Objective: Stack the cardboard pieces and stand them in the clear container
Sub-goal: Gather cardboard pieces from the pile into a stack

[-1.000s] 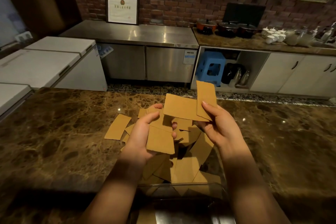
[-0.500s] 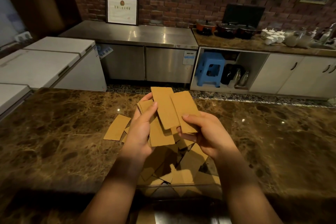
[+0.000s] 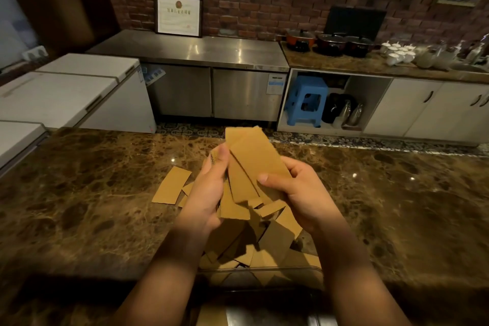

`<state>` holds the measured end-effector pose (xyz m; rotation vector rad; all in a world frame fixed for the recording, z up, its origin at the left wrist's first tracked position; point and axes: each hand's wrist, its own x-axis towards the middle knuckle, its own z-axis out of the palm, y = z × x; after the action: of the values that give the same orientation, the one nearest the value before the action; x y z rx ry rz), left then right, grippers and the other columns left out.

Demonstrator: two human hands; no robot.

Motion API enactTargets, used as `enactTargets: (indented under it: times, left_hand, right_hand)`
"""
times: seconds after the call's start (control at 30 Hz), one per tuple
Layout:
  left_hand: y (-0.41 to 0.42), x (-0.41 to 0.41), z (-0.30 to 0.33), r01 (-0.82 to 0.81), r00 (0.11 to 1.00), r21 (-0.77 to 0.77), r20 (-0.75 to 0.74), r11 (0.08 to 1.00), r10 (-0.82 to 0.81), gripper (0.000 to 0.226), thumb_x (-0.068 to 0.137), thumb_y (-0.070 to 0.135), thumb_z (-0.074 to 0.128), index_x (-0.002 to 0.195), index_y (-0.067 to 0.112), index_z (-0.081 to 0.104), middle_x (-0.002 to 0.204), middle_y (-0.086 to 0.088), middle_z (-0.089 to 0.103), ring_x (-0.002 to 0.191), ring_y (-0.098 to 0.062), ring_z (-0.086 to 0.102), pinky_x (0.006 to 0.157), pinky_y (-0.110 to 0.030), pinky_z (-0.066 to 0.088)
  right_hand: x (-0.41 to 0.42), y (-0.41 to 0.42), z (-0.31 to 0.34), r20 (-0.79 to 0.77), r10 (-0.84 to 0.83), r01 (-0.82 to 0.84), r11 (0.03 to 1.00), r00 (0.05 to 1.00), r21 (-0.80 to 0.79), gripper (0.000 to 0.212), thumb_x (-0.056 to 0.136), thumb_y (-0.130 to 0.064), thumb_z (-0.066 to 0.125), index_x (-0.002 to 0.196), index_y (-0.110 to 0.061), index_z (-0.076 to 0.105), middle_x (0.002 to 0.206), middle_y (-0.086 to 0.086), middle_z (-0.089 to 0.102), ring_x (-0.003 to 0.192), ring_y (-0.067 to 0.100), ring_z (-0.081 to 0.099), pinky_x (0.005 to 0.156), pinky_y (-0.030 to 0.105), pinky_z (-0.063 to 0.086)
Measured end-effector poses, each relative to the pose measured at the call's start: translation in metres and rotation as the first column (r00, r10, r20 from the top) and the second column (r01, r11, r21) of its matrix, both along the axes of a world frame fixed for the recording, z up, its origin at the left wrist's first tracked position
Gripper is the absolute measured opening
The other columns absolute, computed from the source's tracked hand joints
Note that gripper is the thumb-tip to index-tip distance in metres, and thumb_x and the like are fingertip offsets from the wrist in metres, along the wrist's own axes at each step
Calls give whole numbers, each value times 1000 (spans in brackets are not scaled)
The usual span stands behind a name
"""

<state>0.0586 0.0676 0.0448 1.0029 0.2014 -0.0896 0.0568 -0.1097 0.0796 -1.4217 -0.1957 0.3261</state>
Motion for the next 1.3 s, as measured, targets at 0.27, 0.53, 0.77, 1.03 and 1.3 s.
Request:
enactTargets:
  times: [0.27,0.53,0.77,1.03,1.3]
  left_hand:
    - [8,2,11,201,975,-126,-70,972,-210,35,81,49,70,112,32,75,116,-17,73,92,-36,73,72,-50,60]
    - [7,-2,19,227,973,-128,-1,965,-229,50,74,4,64,115,31,74,116,-17,72,97,-37,72,73,-50,61]
    - [14,2,22,0,999,-235,39,972,9,48,94,-1,52,128,32,61,115,-25,72,93,-36,75,67,-45,61]
    - [6,1,22,-134,976,-29,171,991,137,48,90,6,66,125,38,59,119,-19,71,102,-33,73,76,-46,61]
    - [1,2,12,-258,936,154,285,954,207,54,86,9,75,121,46,57,108,3,70,92,-13,72,71,-29,60]
  right_hand:
    - [-2,-7,-1,669,17,242,925,743,-292,39,72,-3,80,90,-37,79,118,-13,57,125,18,47,107,37,39]
    - [4,-12,-25,815,84,498,754,573,-428,68,73,10,62,118,-39,71,113,-10,44,115,11,32,101,38,32]
    - [3,-22,-25,682,-147,567,693,716,-446,35,91,-16,67,96,-50,65,95,-12,69,93,8,63,87,47,55]
    - [-20,0,-10,-354,-91,192,946,931,261,45,67,-16,75,111,-11,66,89,9,80,80,26,78,59,32,60]
    - [-27,16,-13,-251,-263,323,915,932,242,28,85,-15,69,112,-7,67,97,10,79,86,23,77,67,33,62]
